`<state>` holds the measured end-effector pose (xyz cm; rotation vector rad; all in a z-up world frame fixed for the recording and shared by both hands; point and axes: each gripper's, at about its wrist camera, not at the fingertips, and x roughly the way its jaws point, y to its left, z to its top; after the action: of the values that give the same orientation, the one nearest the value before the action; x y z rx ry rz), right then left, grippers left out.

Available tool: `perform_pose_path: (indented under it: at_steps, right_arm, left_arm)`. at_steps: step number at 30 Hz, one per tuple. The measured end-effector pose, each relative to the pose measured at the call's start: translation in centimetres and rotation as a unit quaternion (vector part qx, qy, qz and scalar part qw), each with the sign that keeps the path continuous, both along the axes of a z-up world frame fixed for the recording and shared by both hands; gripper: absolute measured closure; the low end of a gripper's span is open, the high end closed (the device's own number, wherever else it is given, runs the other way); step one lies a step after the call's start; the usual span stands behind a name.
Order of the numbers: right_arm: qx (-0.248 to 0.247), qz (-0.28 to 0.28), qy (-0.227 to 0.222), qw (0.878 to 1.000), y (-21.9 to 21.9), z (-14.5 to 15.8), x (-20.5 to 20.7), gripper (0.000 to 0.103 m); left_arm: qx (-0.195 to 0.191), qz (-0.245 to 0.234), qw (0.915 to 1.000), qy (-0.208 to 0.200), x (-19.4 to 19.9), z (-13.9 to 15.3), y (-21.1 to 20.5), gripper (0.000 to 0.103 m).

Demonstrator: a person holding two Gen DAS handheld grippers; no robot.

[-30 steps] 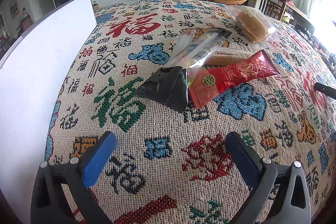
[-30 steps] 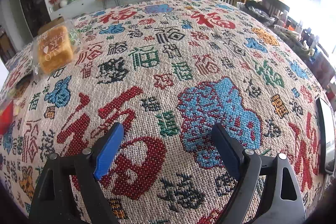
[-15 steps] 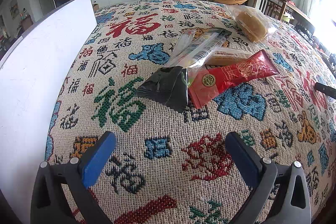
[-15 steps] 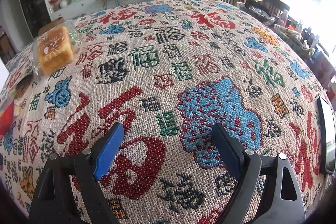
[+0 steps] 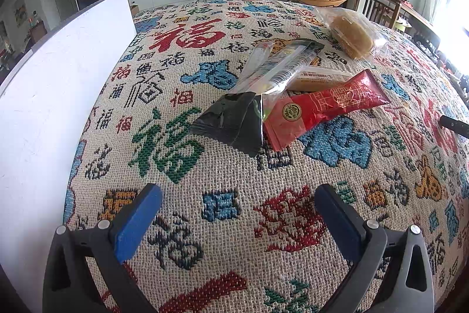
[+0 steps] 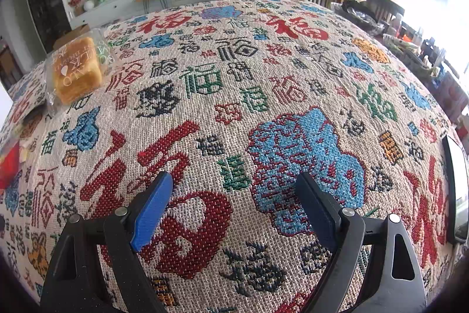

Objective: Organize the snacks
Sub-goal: 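Bring the left gripper back above the black and red snack packs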

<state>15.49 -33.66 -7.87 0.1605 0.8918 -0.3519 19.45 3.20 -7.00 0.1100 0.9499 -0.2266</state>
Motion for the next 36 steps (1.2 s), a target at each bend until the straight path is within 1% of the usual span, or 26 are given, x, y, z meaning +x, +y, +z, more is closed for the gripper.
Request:
perform_pose_path:
  at_steps: [36]
  right_arm:
    - [0.002,0.000,-0.001,1.000,0.03,-0.05,0.05,0.014]
  left_arm:
    - [-0.002,-0.002,1.0000,0.003,-0.05,-0.02,0.30,0.000]
